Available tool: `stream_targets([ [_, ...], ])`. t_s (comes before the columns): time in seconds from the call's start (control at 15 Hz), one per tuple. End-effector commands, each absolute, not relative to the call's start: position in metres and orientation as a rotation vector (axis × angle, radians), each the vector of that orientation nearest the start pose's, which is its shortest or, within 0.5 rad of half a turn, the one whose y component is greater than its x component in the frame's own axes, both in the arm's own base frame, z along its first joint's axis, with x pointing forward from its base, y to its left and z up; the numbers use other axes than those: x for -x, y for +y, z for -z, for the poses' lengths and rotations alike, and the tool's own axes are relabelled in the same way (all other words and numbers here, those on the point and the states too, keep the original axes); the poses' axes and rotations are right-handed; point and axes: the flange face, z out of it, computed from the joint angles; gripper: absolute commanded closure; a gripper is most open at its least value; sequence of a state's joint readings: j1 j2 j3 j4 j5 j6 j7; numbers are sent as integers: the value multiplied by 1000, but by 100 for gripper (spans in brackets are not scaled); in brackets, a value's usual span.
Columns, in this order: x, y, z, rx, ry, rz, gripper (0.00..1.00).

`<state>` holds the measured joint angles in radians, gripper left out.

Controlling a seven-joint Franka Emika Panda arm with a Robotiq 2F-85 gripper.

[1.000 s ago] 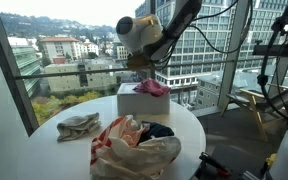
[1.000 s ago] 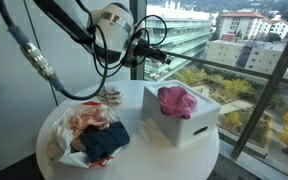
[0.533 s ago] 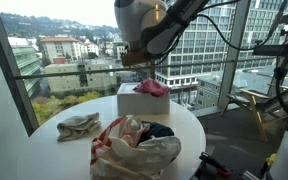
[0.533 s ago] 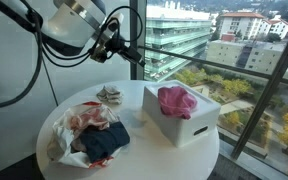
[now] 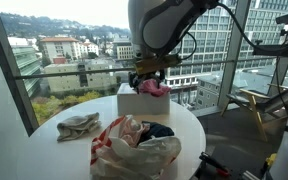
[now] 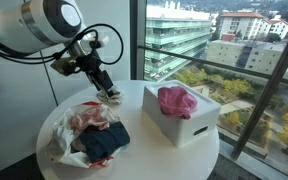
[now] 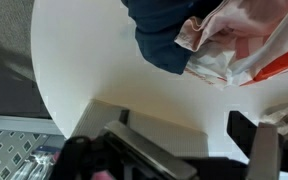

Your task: Move the items in the plastic to the top of the white object

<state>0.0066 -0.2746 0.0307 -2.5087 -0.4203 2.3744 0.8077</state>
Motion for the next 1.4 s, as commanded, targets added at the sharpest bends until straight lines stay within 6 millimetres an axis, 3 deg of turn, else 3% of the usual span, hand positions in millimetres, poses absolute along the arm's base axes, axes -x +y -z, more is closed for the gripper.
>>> stream_targets([
  [0.0, -435, 27, -360, 3251, 629, 147, 0],
  [0.33, -442, 44, -310, 3289, 435, -191, 0],
  [0.6, -451, 67, -277, 3280, 278, -353, 0],
  [0.93, -465, 70, -245, 3250, 165, -430, 0],
  [1.33, -481, 64, -221, 3243, 56, -388, 0],
])
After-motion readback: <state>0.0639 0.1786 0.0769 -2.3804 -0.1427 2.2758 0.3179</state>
